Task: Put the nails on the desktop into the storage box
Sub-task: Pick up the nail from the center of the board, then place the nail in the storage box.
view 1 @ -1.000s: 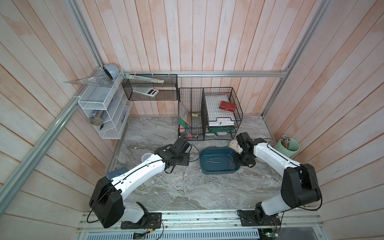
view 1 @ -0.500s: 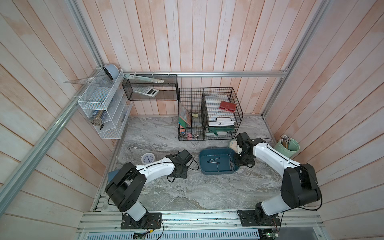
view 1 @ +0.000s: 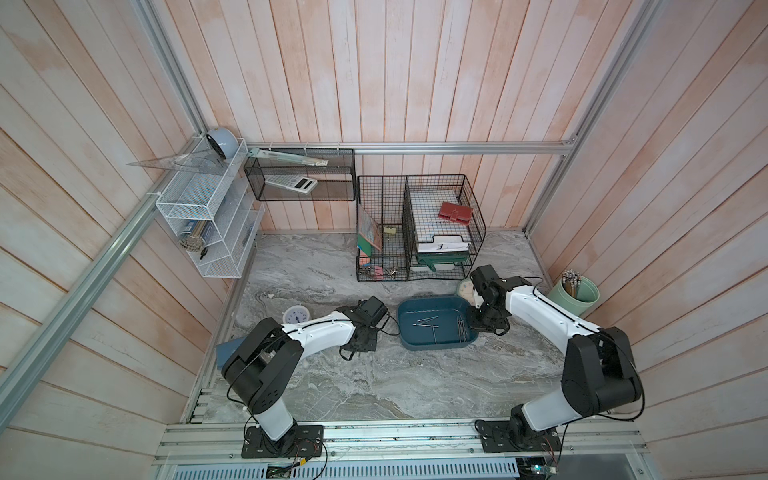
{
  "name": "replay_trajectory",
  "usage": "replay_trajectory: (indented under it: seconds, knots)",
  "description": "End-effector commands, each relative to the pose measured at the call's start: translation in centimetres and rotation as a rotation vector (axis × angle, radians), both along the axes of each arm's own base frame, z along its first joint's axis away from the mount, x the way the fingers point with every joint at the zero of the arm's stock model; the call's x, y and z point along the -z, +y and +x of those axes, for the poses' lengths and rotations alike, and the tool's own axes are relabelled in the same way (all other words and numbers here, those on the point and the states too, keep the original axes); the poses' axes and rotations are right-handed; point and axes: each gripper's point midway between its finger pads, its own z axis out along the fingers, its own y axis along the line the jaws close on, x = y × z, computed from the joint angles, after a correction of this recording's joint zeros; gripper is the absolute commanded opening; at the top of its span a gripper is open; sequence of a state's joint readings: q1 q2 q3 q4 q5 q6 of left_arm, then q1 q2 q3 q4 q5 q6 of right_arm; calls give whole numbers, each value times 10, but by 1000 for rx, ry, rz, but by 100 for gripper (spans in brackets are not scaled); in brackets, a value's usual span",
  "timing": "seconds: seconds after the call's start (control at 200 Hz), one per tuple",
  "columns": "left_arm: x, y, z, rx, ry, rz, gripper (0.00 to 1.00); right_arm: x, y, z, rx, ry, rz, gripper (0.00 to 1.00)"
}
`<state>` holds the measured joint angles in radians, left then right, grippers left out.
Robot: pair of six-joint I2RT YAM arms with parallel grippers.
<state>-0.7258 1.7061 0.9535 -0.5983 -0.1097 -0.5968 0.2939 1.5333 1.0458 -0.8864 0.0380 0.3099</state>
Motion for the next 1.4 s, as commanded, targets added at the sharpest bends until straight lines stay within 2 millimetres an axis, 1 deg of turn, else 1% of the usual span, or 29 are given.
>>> replay_trajectory:
  seconds: [0.0,0.125,0.22,0.315,0.465,0.525,0.61,0.695,0.77,0.785,0.815,0.875,0.885,0.91,0.92,0.94,0.98,1.025,1.075,1.115,1.145,1.18,1.225,1.3,1.32,1.365,1.395]
  knots:
    - [40,-15,-29,50,153,-52,0,5,0,-10,-25,34,-14,0]
    - [34,-16,-26,62,143,-49,0,5,0,-10,-26,35,-16,0]
    - [17,-22,-19,85,121,-57,0,5,-1,-10,-25,34,-18,0]
    - [-16,-35,-10,124,78,-85,0,5,-1,-10,-25,34,-18,0]
    - [-84,-55,0,184,-12,-142,0,5,0,-10,-26,34,-17,0]
    - [-106,-64,1,209,-40,-162,0,5,0,-10,-26,36,-18,0]
    - [-136,-83,5,253,-78,-202,0,5,2,-10,-32,37,-14,0]
    - [-158,-111,14,298,-108,-264,0,6,3,-11,-37,40,-13,0]
    - [-168,-137,28,330,-129,-310,0,6,6,-11,-43,39,-8,0]
    - [-165,-142,30,335,-124,-312,0,6,7,-11,-44,39,-8,0]
    - [-167,-153,36,346,-131,-329,0,6,8,-11,-47,38,-7,0]
    - [-164,-171,46,364,-145,-348,0,8,11,-12,-52,41,-8,0]
    - [-162,-174,49,365,-148,-352,4,8,11,-11,-53,41,-9,0]
    - [-157,-178,53,361,-156,-355,18,8,12,-12,-55,42,-9,0]
    - [-154,-179,55,355,-155,-352,22,8,13,-12,-54,43,-9,0]
    - [-148,-180,58,348,-154,-348,25,9,14,-12,-54,46,-7,0]
    - [-136,-183,58,350,-131,-344,27,9,16,-12,-54,46,-4,0]
    - [-124,-180,60,339,-117,-327,36,9,18,-13,-52,44,0,0]
    - [-114,-174,60,323,-108,-315,40,10,21,-14,-45,46,18,0]
    - [-110,-166,60,301,-107,-316,43,12,23,-14,-38,48,31,0]
    - [-111,-160,60,285,-115,-319,48,12,25,-14,-32,47,45,0]
    - [-113,-153,60,267,-126,-326,53,14,28,-15,-29,49,60,0]
    - [-116,-144,61,248,-132,-333,56,16,32,-16,-21,49,75,0]
    - [-126,-123,63,216,-156,-314,64,17,40,-15,-6,44,108,0]
    - [-133,-117,64,206,-175,-311,67,17,44,-16,-4,43,122,0]
    - [-145,-100,69,169,-214,-307,76,17,52,-16,-5,43,148,0]
    - [-153,-88,73,141,-241,-308,86,16,56,-16,-12,38,147,0]
